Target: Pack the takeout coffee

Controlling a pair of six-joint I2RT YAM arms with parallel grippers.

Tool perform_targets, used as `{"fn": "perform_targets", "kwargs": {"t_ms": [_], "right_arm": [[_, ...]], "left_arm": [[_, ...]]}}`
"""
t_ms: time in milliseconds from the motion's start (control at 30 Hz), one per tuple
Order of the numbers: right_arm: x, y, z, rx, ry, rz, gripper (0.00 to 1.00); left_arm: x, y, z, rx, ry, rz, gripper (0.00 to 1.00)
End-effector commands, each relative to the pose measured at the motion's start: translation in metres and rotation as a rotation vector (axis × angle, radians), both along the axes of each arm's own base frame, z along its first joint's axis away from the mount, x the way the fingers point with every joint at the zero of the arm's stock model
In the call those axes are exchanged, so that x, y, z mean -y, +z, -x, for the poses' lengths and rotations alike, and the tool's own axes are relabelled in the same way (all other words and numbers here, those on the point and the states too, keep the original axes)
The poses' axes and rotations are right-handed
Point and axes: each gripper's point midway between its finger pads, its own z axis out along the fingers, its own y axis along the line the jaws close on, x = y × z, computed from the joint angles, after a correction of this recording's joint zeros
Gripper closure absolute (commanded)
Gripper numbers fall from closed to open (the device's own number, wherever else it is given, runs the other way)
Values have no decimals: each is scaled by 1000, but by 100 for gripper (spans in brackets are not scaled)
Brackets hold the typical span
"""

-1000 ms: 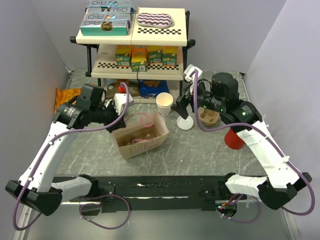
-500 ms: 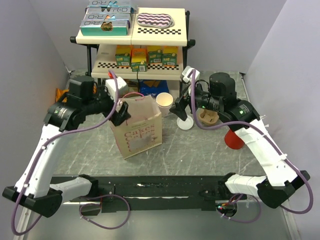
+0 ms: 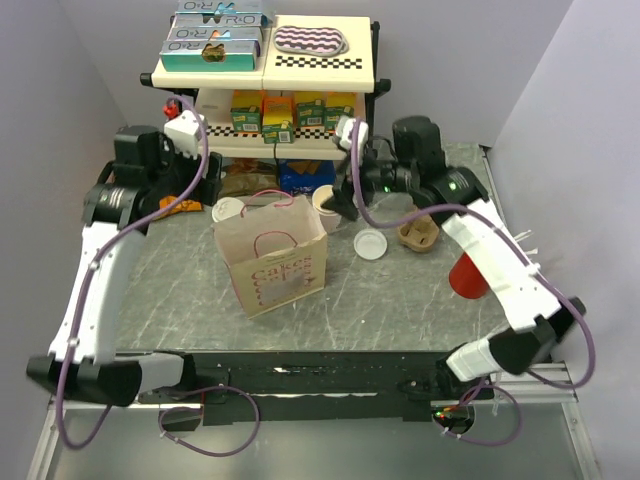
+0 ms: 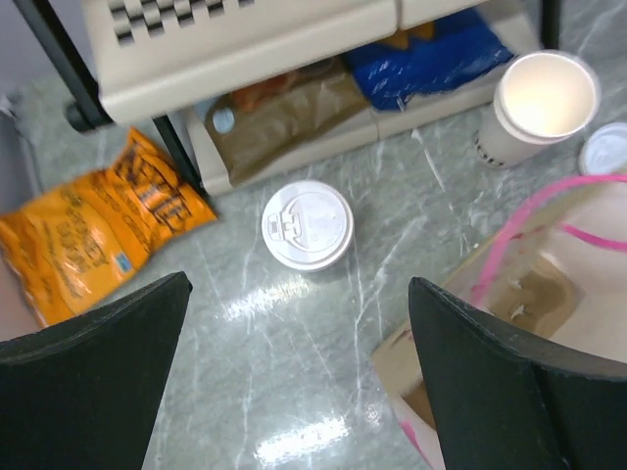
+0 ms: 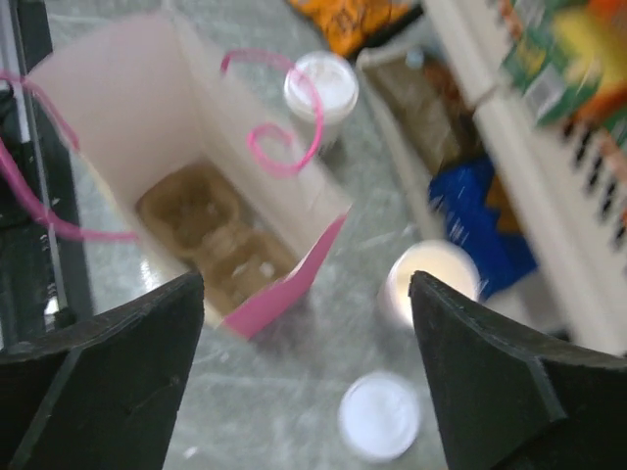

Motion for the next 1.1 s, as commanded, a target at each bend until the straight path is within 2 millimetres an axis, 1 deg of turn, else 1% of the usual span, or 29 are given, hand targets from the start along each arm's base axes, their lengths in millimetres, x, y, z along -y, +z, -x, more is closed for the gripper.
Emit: {"fn": "perform_targets", "kwargs": {"t_ms": [0, 33, 67, 100, 133, 167, 200, 233, 300, 333, 367, 400, 433, 533, 633, 667, 733, 800, 1000, 1067], "right_arm": [[-31, 20, -28, 113, 180, -27, 14], [-37, 34, -28, 134, 225, -48, 16], [-42, 33, -31, 130, 256, -48, 16], [-49, 15, -39, 65, 281, -33, 17], [-55, 28, -36, 84, 328, -61, 17], [-58, 27, -38, 93, 354, -61, 17], [-64, 15, -45, 66, 368, -54, 15], [-67, 17, -48, 72, 377, -62, 14], [-75, 9, -54, 57, 403, -70, 11], [-77, 3, -52, 35, 423, -66, 10], [-81, -7, -55, 23, 444, -60, 10], [-84, -4, -54, 31, 461, -62, 10], [-84, -11, -50, 15, 480, -50, 9], [-91, -30, -49, -9, 502, -18, 9], [-96, -46, -48, -33, 505, 7, 9], [-98, -48, -48, -33, 505, 14, 10], [-101, -54, -49, -40, 514, 22, 11], [-103, -57, -50, -40, 512, 24, 11], [-109, -73, -57, -61, 493, 55, 21], [-110, -71, -59, -66, 485, 51, 26]], "left_arm": [[2, -13, -7, -85, 13, 65, 1], [3, -19, -7, -103, 6, 72, 1], [5, -23, -6, -118, -2, 80, 1], [6, -25, -5, -129, -8, 87, 1], [7, -29, -3, -141, -14, 87, 1], [6, -31, -3, -143, -11, 85, 1], [2, -33, -4, -141, 4, 82, 1], [-1, -38, -2, -149, 15, 83, 1], [-7, -38, -5, -137, 46, 96, 1], [-10, -37, -6, -134, 59, 104, 1], [-15, -37, -8, -133, 80, 114, 1], [-17, -35, -10, -134, 83, 125, 1], [-18, -35, -12, -134, 85, 129, 0], [-25, -34, -17, -134, 99, 134, 1], [-21, -31, -18, -132, 80, 148, 1], [-20, -29, -19, -127, 76, 153, 0], [-18, -28, -20, -125, 65, 159, 1], [-17, -29, -21, -127, 62, 164, 1], [-15, -33, -20, -145, 55, 170, 1], [-15, -31, -20, -140, 52, 169, 1]]}}
